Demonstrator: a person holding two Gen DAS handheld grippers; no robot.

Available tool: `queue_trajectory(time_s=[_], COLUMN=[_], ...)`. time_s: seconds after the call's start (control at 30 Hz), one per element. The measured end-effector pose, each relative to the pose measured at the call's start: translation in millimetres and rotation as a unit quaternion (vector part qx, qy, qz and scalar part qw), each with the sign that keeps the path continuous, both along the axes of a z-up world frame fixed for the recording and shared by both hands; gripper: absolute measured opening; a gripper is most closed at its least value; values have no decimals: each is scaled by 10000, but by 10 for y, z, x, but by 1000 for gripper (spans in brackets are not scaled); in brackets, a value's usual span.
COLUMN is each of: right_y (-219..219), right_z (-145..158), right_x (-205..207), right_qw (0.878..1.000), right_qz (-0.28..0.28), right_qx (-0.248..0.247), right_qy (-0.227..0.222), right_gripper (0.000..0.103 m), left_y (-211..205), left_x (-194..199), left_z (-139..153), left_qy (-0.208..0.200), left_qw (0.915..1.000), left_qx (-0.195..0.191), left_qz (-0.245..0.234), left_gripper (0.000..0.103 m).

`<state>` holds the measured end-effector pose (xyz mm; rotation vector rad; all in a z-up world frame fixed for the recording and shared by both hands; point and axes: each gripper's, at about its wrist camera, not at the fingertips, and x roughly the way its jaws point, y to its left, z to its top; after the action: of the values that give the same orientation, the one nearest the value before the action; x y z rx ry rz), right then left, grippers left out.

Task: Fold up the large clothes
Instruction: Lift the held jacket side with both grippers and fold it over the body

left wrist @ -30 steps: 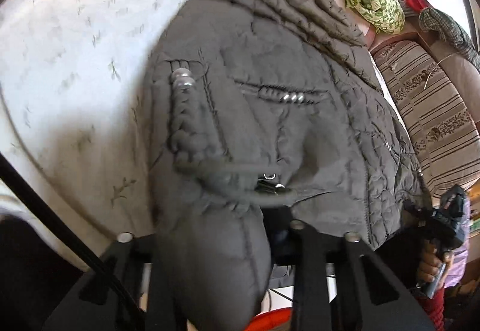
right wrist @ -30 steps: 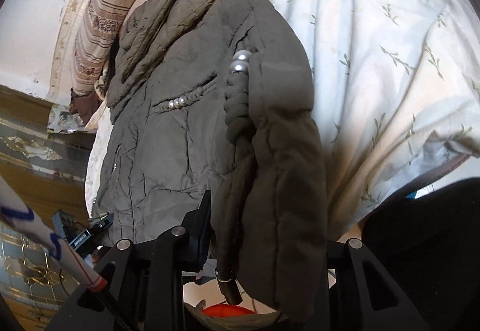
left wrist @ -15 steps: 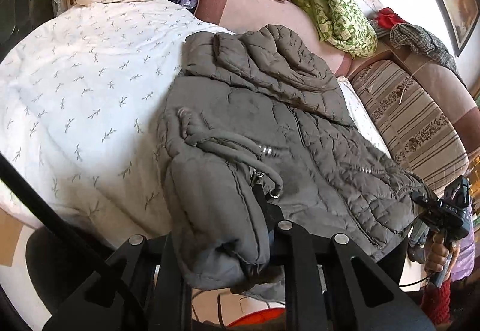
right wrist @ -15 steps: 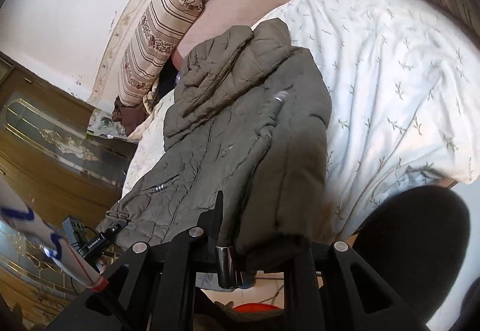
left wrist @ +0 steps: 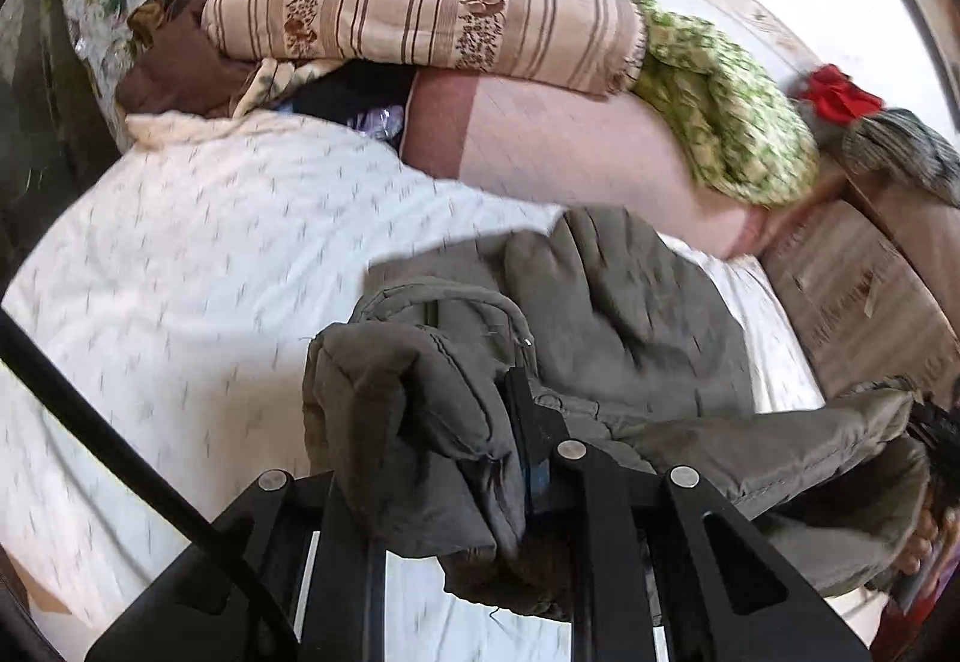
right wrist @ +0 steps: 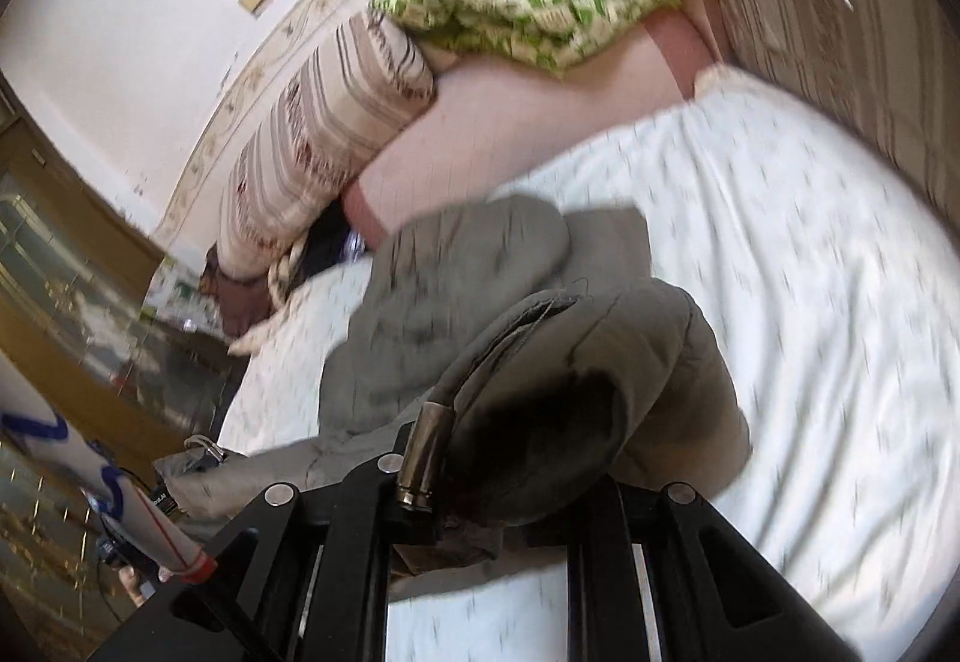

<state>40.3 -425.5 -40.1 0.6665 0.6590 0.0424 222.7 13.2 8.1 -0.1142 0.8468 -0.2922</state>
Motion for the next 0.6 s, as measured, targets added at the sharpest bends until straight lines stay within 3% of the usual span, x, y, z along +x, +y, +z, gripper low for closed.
queue_trajectory(time_s=[0.13,0.3,0.47,0.6], right_y=[-150,-349,-484,-489], right_z=[184,174,-153,-537], right_x=[606,1420,2181,2556], right_qw=[9998,9983,9940,9887], right_qz=[-163,-443,-640,-753], right_qx=[-136,-332,-584,-813], right_qy=[-33,199,662,1013], right_gripper=[17,18,18,19], left_y=[-167,-389,-555,-601], left_x=[753,1597,2243,2427], left_z=[13,-176,-696,-1064], left_qy=[134,335,907,1217], left_qw=[9993,9967,9905,9866], left_qx=[203,452,588,527], left_qz=[266,578,851,955], left_gripper=[18,20,22,24])
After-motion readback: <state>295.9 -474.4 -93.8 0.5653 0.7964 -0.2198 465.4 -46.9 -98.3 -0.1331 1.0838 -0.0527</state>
